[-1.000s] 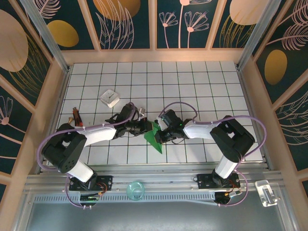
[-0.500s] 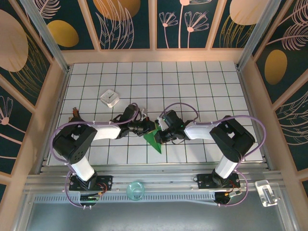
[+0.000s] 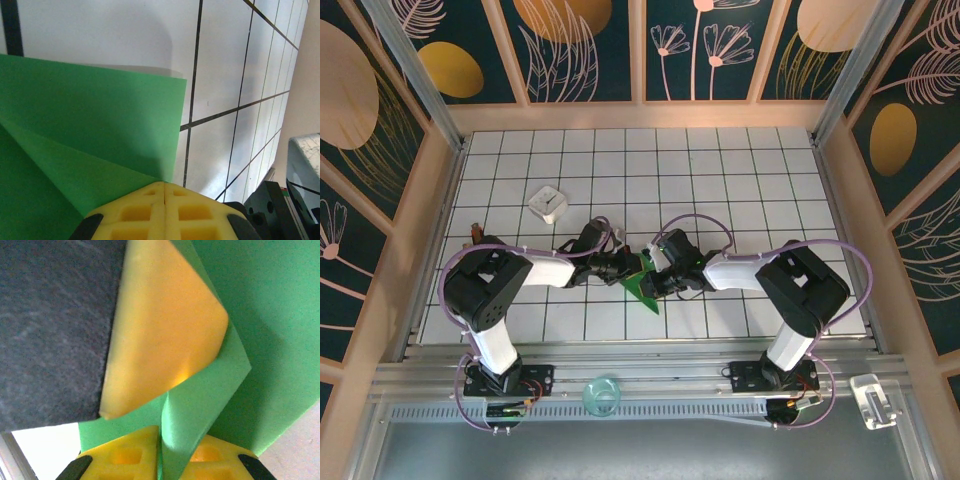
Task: Fold a paper plane with a square sheet of paper (pick it up from the middle)
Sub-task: Perform the fourth fold on the wing at the bottom-center of the table.
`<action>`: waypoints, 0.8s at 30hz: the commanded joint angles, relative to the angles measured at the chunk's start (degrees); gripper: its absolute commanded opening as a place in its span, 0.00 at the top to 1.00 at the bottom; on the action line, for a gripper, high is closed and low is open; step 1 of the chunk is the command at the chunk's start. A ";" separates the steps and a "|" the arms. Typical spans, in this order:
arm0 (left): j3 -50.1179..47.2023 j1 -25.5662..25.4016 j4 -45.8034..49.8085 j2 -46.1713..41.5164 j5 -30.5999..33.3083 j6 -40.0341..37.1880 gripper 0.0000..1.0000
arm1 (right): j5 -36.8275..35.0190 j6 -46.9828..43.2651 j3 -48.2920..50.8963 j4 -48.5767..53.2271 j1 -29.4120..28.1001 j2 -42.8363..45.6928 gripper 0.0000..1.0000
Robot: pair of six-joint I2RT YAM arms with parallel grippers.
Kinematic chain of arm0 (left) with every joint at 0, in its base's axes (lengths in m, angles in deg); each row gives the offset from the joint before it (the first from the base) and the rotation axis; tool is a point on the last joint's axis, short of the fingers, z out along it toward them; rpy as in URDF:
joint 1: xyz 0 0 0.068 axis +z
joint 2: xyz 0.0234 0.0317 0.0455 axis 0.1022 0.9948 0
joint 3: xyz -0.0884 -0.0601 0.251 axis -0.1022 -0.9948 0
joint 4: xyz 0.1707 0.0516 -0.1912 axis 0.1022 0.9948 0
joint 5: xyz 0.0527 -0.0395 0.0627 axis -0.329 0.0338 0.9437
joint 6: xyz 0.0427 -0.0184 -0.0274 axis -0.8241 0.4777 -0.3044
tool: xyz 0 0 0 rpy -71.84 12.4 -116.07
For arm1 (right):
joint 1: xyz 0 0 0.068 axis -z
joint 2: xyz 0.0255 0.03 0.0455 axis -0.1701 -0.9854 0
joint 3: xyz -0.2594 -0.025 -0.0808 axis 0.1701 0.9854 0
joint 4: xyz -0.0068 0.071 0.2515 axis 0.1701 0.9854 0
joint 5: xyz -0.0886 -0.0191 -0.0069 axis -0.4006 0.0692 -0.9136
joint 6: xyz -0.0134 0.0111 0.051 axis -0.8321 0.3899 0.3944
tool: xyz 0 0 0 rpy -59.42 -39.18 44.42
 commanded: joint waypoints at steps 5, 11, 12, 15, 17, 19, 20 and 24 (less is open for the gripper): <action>-1.71 0.46 -0.32 -0.44 0.47 -1.58 0.93 | -1.42 1.75 2.00 2.37 0.32 0.94 0.82; -3.77 0.52 -4.01 -1.62 0.18 -0.05 0.88 | -6.83 1.32 1.94 3.12 -0.61 3.67 0.89; -3.77 0.48 -5.16 -1.83 -0.12 0.52 0.86 | -9.03 0.75 1.65 3.72 -1.05 3.83 0.91; -3.31 0.52 -7.45 -2.64 -0.80 2.04 0.83 | -15.98 -0.88 0.50 5.22 -2.91 4.19 0.93; -2.84 0.52 -8.07 -3.31 -0.81 2.53 0.82 | -18.49 -1.40 0.34 4.86 -3.47 4.44 0.94; -2.15 0.59 -7.89 -3.33 -0.77 2.82 0.80 | -20.52 -1.71 0.47 4.01 -3.77 4.98 0.95; -1.74 0.60 -7.42 -4.87 -0.60 2.72 0.79 | -21.98 -1.82 0.55 3.75 -3.98 5.28 0.96; -0.35 1.06 -4.94 -6.60 0.41 2.06 0.75 | -26.39 -2.80 1.49 1.80 -4.59 7.72 0.96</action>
